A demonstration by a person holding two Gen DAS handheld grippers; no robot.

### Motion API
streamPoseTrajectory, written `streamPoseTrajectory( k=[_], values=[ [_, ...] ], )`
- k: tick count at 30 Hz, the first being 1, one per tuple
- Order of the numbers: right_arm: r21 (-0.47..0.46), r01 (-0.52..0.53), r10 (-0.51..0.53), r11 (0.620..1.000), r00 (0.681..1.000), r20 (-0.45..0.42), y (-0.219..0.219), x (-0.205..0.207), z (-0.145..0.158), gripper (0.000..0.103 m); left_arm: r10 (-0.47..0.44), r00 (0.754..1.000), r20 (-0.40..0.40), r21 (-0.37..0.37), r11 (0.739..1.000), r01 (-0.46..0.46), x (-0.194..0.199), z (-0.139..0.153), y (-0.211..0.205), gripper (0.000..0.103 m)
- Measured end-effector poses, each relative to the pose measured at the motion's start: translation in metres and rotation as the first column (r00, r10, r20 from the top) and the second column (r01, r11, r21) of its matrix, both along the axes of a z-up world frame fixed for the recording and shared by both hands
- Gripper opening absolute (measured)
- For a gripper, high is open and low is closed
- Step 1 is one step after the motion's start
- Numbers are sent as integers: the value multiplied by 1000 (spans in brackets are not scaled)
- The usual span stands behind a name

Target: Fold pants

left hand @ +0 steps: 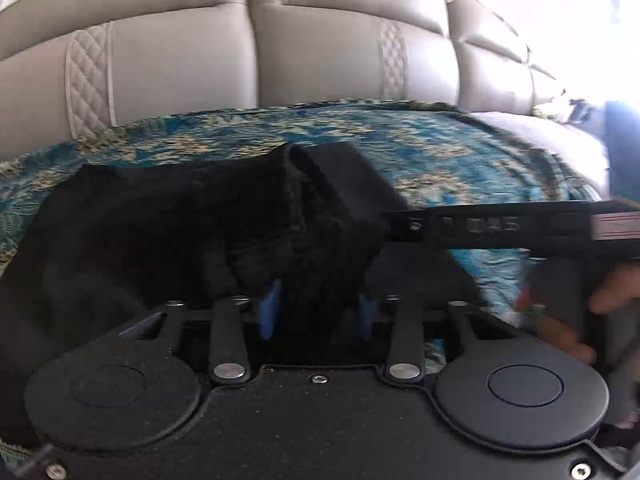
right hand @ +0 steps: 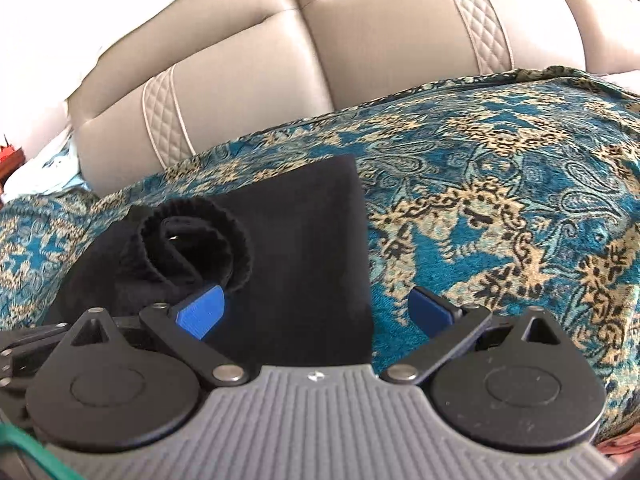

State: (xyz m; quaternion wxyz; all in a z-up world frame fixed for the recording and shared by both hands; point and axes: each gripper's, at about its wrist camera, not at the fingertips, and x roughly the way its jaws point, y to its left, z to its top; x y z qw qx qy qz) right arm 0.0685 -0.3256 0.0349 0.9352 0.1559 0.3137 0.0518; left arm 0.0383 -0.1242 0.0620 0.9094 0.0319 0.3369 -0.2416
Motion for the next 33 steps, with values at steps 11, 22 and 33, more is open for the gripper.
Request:
streamPoseTrajectory(
  k=[11,22,33],
  values=[
    [121,-27,10,992,990,140,0,-8,21,103,79,993,89,-50,996,-75,-36,39,71,48],
    [3,-205,205,979,977,51,102,45,17,40,377,908,184,-8,924,-382,56,33,129,32],
    [-18,25,-23,1000,994,103,59,15,-3,72,435,897,84,81,894,-441,89,-15,133,36]
  ],
)
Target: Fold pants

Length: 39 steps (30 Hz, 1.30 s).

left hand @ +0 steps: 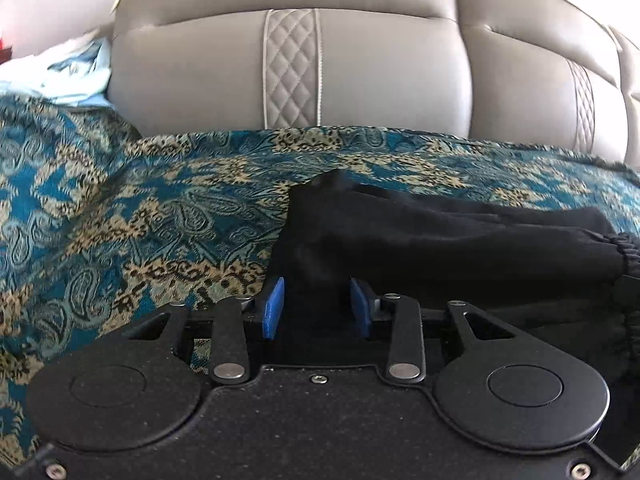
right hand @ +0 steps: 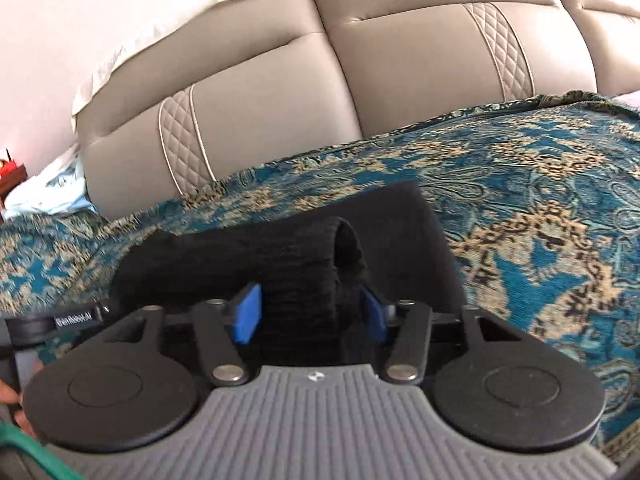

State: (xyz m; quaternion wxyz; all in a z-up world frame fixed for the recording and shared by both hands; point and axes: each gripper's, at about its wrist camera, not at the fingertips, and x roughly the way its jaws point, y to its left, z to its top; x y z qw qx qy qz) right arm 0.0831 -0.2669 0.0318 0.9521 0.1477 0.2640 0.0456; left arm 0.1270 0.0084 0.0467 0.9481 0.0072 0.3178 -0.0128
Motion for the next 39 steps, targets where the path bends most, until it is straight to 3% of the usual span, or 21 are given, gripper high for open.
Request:
streamPoseTrajectory(
  k=[5,7,10,17,19,21,24,27,32,39],
  values=[
    [-49,42,-37,998,995,95,-4,-17,3,95,-13,1000,4,1,1000,13,-10,4,-4,37],
    [-85,34,-27,996,996,80,-5,-13,2,95,-20,1000,15,-14,1000,20,-17,7,-3,37],
    [-67,-39,41,997,999,25,-10,-1,-3,95,-42,999,24,-17,999,42,-28,7,-5,40],
    [-76,-165,164,983,986,-24,-5,34,-8,96,-54,998,41,42,998,53,-38,-5,-11,42],
    [-44,-192,191,980,981,-30,-7,45,-7,89,-49,998,33,42,998,47,-37,-3,-12,42],
    [-14,-207,207,978,978,-36,-7,47,-2,66,-39,999,34,49,998,38,-38,3,-11,40],
    [-17,-225,225,974,974,-28,-4,40,3,40,-38,994,100,22,999,36,-38,24,-7,38],
    [-1,-207,207,978,978,9,-6,33,10,35,-78,987,139,-28,996,83,-27,43,-8,21],
    [-77,-163,170,984,982,87,-8,37,32,33,-133,976,173,-22,990,139,0,44,-29,22],
    [-156,-103,115,982,991,71,-27,61,34,34,-62,995,82,-14,998,63,40,4,-37,22]
  ],
)
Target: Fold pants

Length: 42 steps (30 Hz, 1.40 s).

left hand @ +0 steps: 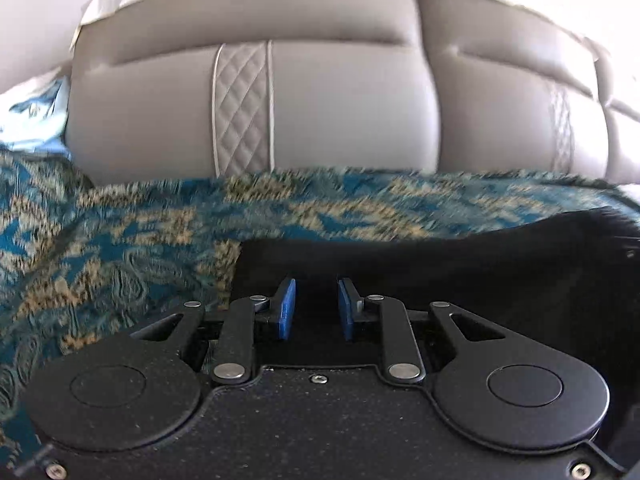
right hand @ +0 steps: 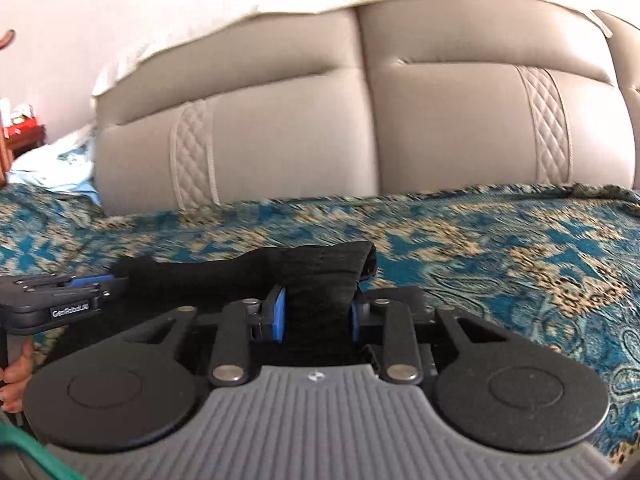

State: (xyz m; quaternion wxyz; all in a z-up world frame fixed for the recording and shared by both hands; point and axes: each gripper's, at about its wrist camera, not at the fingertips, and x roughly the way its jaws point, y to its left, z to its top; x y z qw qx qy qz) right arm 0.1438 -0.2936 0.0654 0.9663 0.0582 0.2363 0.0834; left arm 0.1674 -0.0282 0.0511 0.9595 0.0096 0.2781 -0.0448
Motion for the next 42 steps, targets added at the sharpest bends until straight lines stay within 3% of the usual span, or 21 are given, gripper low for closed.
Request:
streamPoseTrajectory(
  k=[5,8,14,17,21,24,26,29,42],
  values=[
    [26,35,-34,999,998,-52,-15,8,-19,42,-10,1000,8,37,999,9,-2,-11,-1,22],
    [-7,65,-66,998,995,-74,-12,14,-27,65,-15,1000,13,73,997,14,-2,-14,-6,22],
    [-29,109,-111,994,990,-87,-17,5,-30,84,-18,1000,18,95,995,16,-3,-15,-8,25],
    [-57,145,-149,988,985,-85,-19,-4,-26,85,-16,1000,16,106,994,14,-3,-14,-9,28],
    [86,177,-173,980,984,-48,-30,-33,-13,90,-15,1000,-10,116,993,16,-9,-6,-10,50],
    [-3,195,-195,981,981,-11,-16,-49,-9,90,-20,999,-25,81,996,22,-22,2,-7,51],
    [-117,202,-206,972,978,-20,-1,-54,-14,90,-23,999,-28,76,997,25,-33,7,-6,53],
    [-201,198,-212,959,976,-50,12,-63,-22,90,-38,999,-13,88,995,39,-56,11,-6,56],
    [-197,224,-247,955,964,-103,9,-97,-36,94,-26,999,-43,133,991,32,-124,-3,12,61]
  ],
)
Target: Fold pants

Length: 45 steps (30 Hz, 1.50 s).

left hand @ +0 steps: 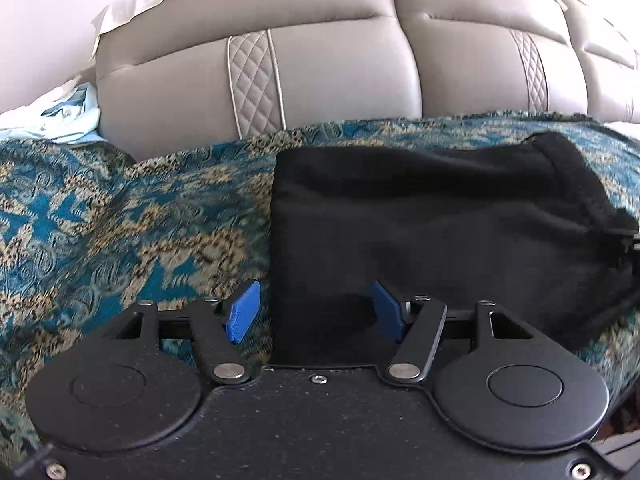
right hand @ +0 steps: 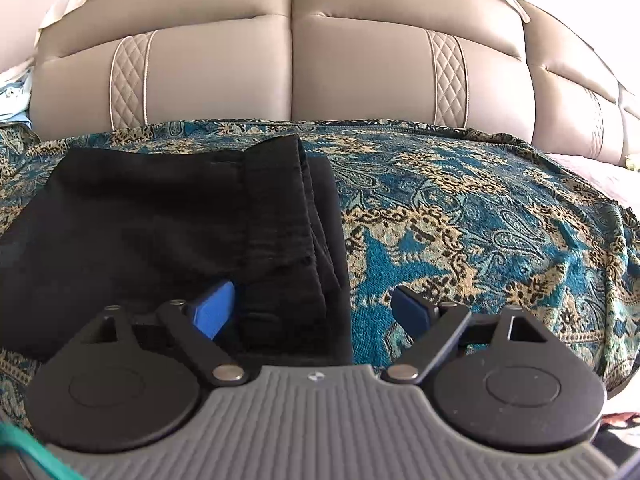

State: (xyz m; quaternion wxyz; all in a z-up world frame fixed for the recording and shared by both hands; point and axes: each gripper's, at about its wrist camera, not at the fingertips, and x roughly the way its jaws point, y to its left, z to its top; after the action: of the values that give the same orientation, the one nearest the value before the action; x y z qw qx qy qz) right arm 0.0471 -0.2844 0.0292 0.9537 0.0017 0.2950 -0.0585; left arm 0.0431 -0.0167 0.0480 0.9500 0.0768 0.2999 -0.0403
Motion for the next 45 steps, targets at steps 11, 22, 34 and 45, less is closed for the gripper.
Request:
streamPoseTrajectory(
  k=[11,22,34,45],
  values=[
    [122,-11,16,992,999,-37,-21,7,-14,103,24,1000,-4,-2,1000,-24,-14,-13,7,69],
    [144,-63,70,988,997,-43,-25,11,-14,103,13,1000,-22,-90,996,-15,-43,1,24,70],
    [227,-170,160,959,985,60,-52,52,22,103,24,999,31,-201,980,-17,51,57,47,75],
    [247,-197,204,949,979,-4,-49,124,5,92,45,992,-120,-247,966,-74,138,22,46,66]
  ],
)
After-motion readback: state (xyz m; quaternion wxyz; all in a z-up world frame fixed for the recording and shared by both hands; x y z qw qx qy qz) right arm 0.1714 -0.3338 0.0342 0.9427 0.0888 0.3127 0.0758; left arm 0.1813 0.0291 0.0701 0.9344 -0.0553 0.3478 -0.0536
